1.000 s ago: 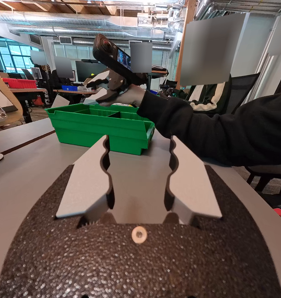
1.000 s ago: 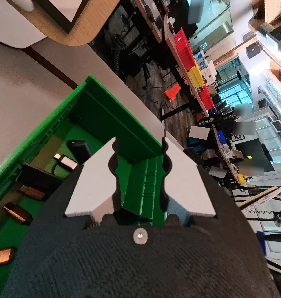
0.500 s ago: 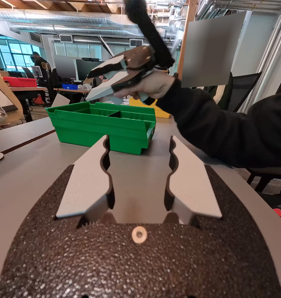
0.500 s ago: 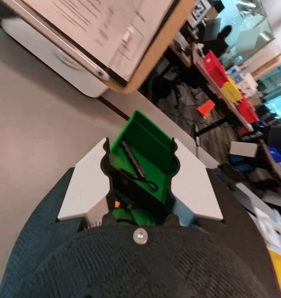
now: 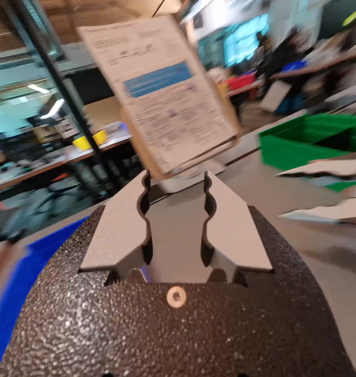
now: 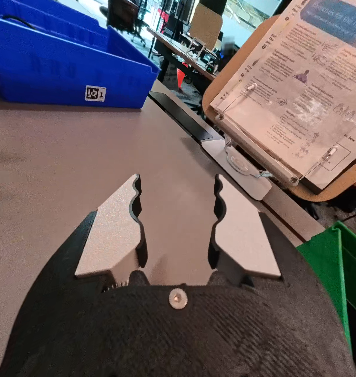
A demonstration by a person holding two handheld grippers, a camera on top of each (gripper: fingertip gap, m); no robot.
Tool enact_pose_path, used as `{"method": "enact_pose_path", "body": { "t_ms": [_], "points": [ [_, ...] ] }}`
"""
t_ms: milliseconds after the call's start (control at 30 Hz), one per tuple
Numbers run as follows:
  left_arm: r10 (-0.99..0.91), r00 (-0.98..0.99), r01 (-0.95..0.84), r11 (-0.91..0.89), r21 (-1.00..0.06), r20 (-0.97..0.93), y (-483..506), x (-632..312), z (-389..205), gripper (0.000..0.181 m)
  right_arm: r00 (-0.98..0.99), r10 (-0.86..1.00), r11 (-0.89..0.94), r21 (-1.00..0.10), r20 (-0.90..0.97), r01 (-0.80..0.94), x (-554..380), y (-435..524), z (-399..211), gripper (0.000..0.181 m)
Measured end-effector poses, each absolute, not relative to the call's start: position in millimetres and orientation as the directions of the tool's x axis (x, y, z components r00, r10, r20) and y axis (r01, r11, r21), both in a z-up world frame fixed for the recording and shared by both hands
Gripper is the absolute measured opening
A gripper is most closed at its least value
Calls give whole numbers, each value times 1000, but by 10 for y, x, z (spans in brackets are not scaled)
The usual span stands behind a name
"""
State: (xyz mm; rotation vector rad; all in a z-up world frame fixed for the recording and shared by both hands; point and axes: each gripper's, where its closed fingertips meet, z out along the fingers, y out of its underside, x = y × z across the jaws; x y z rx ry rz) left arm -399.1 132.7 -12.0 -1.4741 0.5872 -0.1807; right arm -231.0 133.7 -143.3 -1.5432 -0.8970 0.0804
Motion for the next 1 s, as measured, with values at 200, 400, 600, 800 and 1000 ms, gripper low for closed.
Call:
{"method": "enact_pose_path", "body": {
  "t_ms": [200, 400, 600, 800, 1000],
  "points": [
    [-652, 638, -706, -284, -648, -410, 2192, -5205, -1047, 66, 677, 456, 155, -801, 578, 579, -2203, 1459, -1436, 73],
    [-872, 312, -947, -253, -198, -378, 2251, -5359, -2048, 69, 660, 441, 151, -775, 609, 614, -2179, 1499, -1488, 73],
    [-872, 434, -891, -378, -251, -228, 2366, -5076, -2419, 6, 688, 448, 111, -799, 571, 591, -2087, 1562, -1519, 72],
    [-809, 469, -878, -387, -280, -353, 2459, -5175, -2394, 0, 755, 523, -29, -877, 395, 480, -2012, 1615, -1643, 72],
    [-671, 520, -847, -328, -418, -528, 2593, -5208, -1811, 0, 760, 530, -45, -882, 377, 468, -2000, 1619, -1657, 72]
  ]
}}
